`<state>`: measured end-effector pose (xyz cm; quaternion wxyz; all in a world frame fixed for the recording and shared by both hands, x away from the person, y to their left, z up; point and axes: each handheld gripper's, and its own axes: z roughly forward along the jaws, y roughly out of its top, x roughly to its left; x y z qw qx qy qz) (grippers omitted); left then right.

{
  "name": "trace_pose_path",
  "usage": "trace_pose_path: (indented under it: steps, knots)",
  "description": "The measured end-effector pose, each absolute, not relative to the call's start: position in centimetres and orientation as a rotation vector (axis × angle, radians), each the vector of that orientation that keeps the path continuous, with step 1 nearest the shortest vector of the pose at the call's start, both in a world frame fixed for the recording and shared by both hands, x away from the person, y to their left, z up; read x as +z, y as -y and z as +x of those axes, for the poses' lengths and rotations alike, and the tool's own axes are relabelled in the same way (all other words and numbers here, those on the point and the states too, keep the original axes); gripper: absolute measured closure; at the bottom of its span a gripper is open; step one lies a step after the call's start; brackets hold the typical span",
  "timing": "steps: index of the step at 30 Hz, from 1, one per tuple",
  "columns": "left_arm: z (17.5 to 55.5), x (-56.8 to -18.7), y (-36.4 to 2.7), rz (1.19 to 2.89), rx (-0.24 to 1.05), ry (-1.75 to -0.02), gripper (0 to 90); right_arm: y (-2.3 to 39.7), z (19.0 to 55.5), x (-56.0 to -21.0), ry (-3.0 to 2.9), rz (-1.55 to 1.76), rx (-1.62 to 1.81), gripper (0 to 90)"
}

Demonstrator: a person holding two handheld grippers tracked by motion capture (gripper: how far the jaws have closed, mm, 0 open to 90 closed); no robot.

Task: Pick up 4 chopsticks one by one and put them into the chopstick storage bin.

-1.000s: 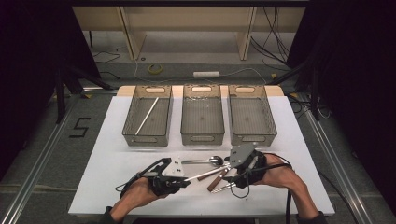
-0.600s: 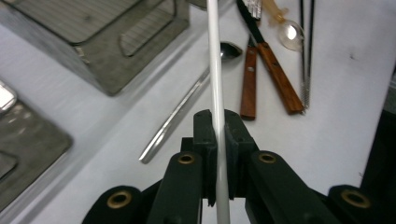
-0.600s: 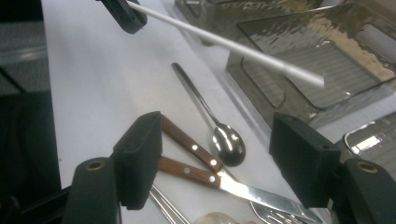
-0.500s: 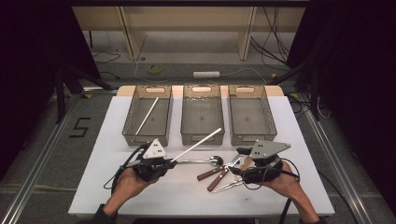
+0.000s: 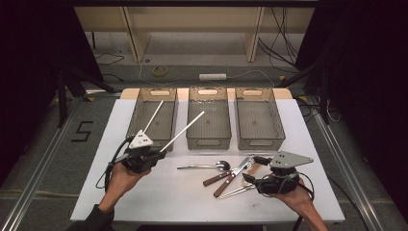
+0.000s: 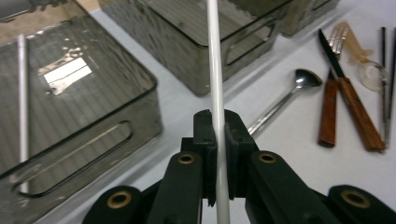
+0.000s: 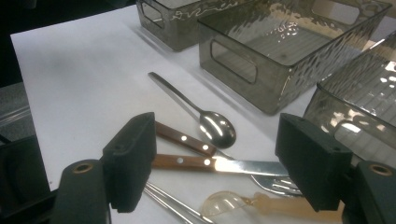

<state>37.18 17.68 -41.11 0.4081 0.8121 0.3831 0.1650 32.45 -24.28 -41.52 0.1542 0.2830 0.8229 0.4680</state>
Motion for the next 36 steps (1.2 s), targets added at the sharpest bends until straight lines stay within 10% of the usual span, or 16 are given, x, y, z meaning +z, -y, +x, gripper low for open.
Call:
trace_pose_path:
  steps: [36]
  knots:
    - [46.8,-41.5,-22.6,1.942,0.491,-1.361,85.2,25.0,30.1,-42.3,-2.353,0.844,1.377,28.3]
